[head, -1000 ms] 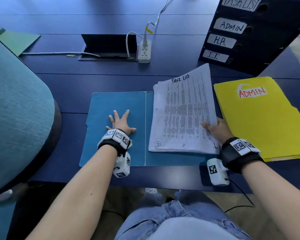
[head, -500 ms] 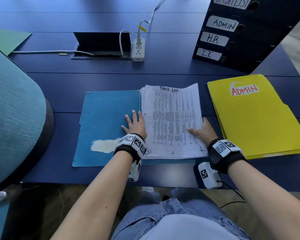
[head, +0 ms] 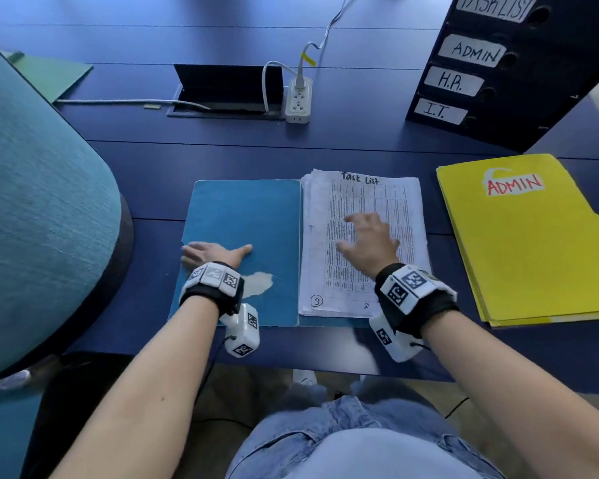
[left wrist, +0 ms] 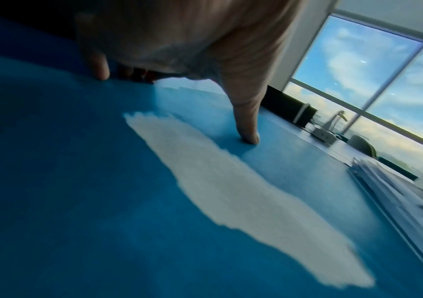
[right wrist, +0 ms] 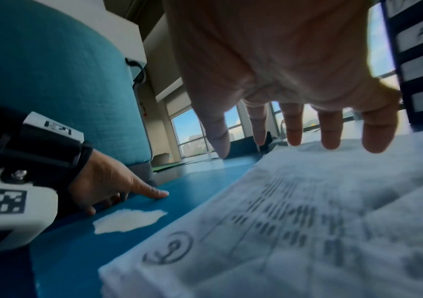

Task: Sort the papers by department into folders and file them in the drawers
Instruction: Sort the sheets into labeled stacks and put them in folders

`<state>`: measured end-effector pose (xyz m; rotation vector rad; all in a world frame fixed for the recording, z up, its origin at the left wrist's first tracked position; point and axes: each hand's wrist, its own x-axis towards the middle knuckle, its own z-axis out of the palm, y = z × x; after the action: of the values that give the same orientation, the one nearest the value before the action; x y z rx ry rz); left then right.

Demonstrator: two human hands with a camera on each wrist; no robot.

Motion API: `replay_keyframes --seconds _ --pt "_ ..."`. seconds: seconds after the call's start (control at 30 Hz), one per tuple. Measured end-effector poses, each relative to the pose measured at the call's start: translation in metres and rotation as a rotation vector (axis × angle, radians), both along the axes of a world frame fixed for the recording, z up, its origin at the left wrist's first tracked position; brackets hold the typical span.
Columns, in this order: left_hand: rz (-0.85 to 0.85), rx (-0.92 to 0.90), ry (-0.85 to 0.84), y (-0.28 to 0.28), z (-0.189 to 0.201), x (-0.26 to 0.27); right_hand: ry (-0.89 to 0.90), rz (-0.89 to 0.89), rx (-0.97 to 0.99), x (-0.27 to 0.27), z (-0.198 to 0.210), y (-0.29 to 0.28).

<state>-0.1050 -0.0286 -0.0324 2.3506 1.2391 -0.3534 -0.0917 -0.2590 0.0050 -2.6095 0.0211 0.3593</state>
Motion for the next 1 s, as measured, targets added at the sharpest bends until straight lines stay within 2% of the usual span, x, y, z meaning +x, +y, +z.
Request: replay_keyframes --seconds 0.1,0.2,0.3,0.43,0.57,0.7,0.8,0.87,0.93,1.0 --pt "0.116 0.043 0.027 0.023 -0.003 -0.012 0.100 0.093 -0.041 -0.008 -0.010 0.032" --pt "0.136 0.068 -0.030 0.032 -0.006 -0.018 0.198 0.163 -0.124 -0.016 -0.023 0.048" --pt "0.134 0.052 -0.033 0.036 -0.003 -0.017 0.188 0.223 -0.218 -0.020 -0.031 0.052" --pt "0.100 0.001 -0.006 0.049 0.005 -0.018 0.180 0.216 -0.188 -0.017 -0.032 0.052" --pt "0.079 -0.257 -0.169 0.070 0.010 -0.014 0.167 0.220 -0.192 -0.014 -0.031 0.050" --pt "-0.011 -0.314 -0.439 0.067 0.037 -0.015 0.178 0.244 -0.178 -0.013 -0.031 0.046" --pt "-0.071 -0.497 -0.550 0.045 0.074 -0.027 0.197 0.273 -0.167 -0.013 -0.028 0.042" --pt "-0.155 -0.684 -0.555 0.023 0.103 -0.036 0.227 0.287 -0.138 -0.009 -0.024 0.039" --pt "-0.280 -0.863 -0.526 0.001 0.125 -0.043 0.264 0.265 -0.036 -0.003 -0.021 0.034" --pt "-0.348 -0.950 -0.531 -0.023 0.137 -0.043 0.292 0.200 0.199 0.004 -0.016 0.025"
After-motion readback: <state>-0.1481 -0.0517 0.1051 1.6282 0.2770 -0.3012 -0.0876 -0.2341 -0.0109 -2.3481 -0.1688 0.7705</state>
